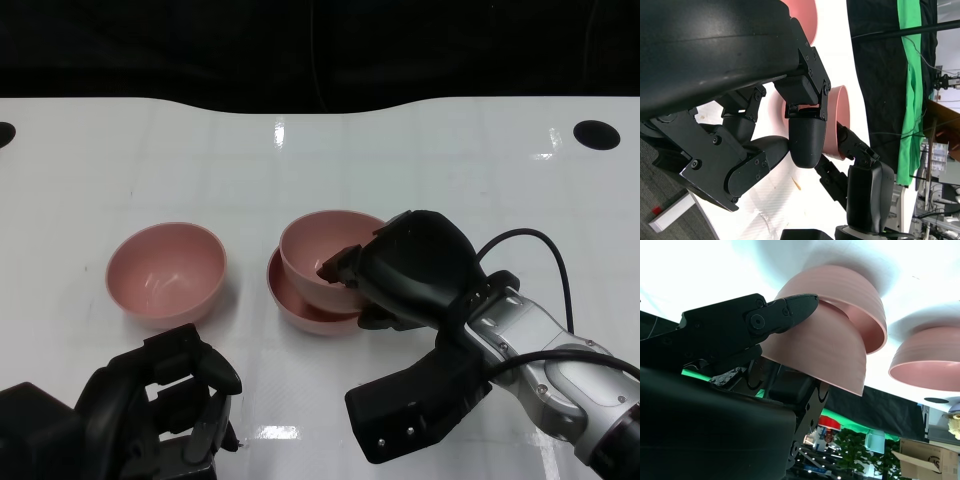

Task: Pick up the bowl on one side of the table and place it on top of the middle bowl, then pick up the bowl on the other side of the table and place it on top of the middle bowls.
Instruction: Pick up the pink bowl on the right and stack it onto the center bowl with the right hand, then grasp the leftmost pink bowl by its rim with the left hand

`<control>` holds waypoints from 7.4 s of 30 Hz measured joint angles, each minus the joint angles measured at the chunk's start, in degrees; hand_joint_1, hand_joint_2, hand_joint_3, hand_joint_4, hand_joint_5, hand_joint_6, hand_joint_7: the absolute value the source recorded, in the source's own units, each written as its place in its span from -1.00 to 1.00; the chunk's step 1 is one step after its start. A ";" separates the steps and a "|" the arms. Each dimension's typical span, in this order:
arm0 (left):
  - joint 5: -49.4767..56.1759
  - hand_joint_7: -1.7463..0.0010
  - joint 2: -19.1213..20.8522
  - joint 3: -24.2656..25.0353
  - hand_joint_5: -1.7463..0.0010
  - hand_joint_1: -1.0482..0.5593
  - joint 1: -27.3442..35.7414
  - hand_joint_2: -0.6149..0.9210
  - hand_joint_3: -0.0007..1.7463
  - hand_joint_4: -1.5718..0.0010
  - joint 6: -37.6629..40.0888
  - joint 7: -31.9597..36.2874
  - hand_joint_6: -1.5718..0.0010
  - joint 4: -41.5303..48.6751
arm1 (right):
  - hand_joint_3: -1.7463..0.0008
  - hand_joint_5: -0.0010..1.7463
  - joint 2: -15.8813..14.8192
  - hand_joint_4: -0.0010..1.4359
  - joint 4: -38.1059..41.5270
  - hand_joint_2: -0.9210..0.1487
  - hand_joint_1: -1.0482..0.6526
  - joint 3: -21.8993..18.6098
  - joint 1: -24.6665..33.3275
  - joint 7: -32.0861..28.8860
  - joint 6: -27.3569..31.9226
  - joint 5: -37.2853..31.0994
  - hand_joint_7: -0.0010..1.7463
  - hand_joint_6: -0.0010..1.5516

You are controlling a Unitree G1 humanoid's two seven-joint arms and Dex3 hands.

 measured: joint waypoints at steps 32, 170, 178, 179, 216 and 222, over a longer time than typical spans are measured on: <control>0.04 -0.62 0.51 -0.20 -0.89 0.12 0.04 0.35 0.49 0.00 -0.34 -0.10 -0.07 -0.05 | 0.91 -0.64 1.43 -0.52 2.86 -1.00 -0.63 0.88 0.58 -3.30 -2.83 3.36 -1.00 -0.48; 9.51 0.18 2.90 1.98 -0.27 0.05 -0.31 0.98 -0.71 0.17 -9.85 1.32 0.07 -0.41 | -0.74 1.00 4.16 0.34 -31.02 0.08 0.24 -30.48 43.80 10.52 -5.00 51.69 0.80 0.00; 14.78 0.49 6.69 3.31 -0.14 -0.01 -2.83 1.00 -0.83 0.18 -14.23 1.36 0.05 1.65 | -0.75 1.00 4.98 0.35 -31.10 0.09 0.25 -30.54 43.64 10.58 -3.78 51.62 0.85 -0.02; 16.65 0.54 8.48 4.24 -0.11 -0.03 -4.09 1.00 -0.83 0.17 -15.23 1.42 0.04 2.95 | -0.76 1.00 5.09 0.35 -31.11 0.09 0.25 -30.52 43.45 10.59 -3.73 51.58 0.85 -0.02; 50.10 1.00 27.11 -5.89 0.80 -0.45 -23.32 0.97 -1.00 0.16 -12.45 -5.37 0.23 11.29 | -0.73 1.00 5.71 0.31 -31.28 0.09 0.25 -30.59 42.84 10.60 -2.38 50.77 0.82 -0.02; 52.74 1.00 27.25 -8.46 0.84 -0.45 -25.18 0.95 -1.00 0.16 -12.68 -5.03 0.22 15.24 | -0.74 1.00 5.71 0.31 -31.47 0.09 0.25 -30.56 42.85 10.60 -2.33 50.72 0.82 -0.02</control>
